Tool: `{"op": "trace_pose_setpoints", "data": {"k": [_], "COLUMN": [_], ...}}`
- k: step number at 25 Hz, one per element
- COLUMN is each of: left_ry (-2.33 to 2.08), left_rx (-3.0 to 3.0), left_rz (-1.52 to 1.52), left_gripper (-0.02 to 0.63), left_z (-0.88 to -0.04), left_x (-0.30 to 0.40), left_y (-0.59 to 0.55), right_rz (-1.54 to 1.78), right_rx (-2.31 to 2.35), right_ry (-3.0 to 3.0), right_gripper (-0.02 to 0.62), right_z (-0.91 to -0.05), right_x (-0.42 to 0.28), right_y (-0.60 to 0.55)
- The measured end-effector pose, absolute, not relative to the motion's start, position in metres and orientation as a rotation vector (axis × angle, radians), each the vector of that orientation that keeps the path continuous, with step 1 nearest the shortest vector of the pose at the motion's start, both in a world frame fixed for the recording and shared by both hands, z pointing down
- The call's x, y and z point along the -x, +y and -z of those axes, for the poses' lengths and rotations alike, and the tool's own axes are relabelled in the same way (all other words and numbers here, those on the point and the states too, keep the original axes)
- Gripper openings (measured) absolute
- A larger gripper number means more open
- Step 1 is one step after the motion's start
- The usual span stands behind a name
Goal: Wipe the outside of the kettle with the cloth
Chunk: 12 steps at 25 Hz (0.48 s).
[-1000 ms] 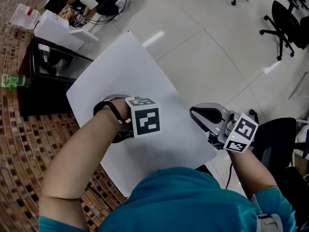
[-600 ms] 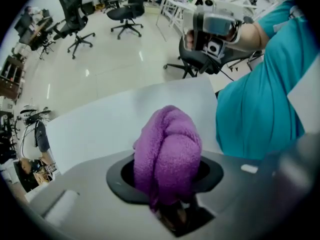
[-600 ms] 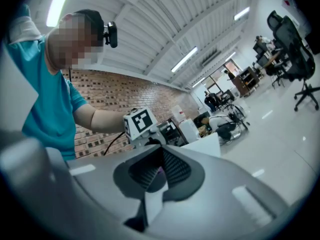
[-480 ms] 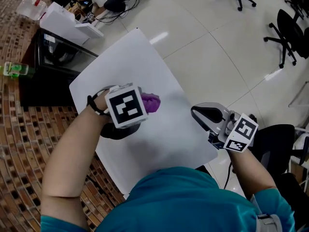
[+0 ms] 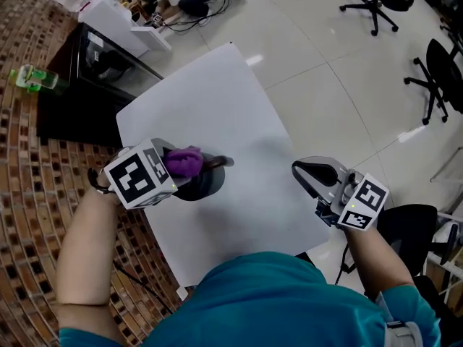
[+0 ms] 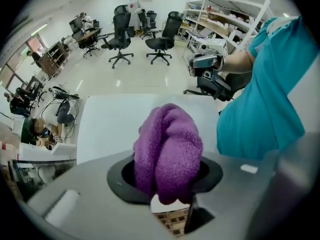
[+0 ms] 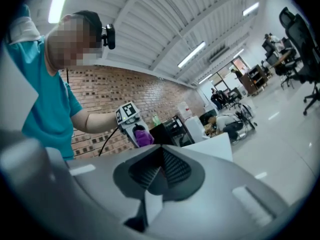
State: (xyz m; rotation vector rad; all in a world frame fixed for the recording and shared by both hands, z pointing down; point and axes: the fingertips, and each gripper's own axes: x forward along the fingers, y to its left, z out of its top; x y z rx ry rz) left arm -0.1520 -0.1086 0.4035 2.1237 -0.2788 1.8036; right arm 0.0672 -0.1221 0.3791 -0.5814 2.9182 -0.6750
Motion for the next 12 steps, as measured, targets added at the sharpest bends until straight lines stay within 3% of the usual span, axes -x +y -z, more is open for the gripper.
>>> {"op": "trace_pose_setpoints", "data": {"k": [8, 12], "left_ry": [-0.304, -0.361], "left_rx": [-2.069, -2.204], "left_rz": [-1.767, -1.69], "left_gripper": [0.178, 0.178], "left_z": [-0.402, -0.378], "left_x": [0.207, 0.185], "left_y": [-0.085, -0.07], "right_rz": [0.658, 0.622], "right_rx": [0.548, 0.528], "right_ry": [2.966, 2.981], "right_gripper": [0.005, 0.005], "right_z": [-0.367, -0.353], "right_x": [-0.046, -0.035], "right_y": [-0.12, -0.117]}}
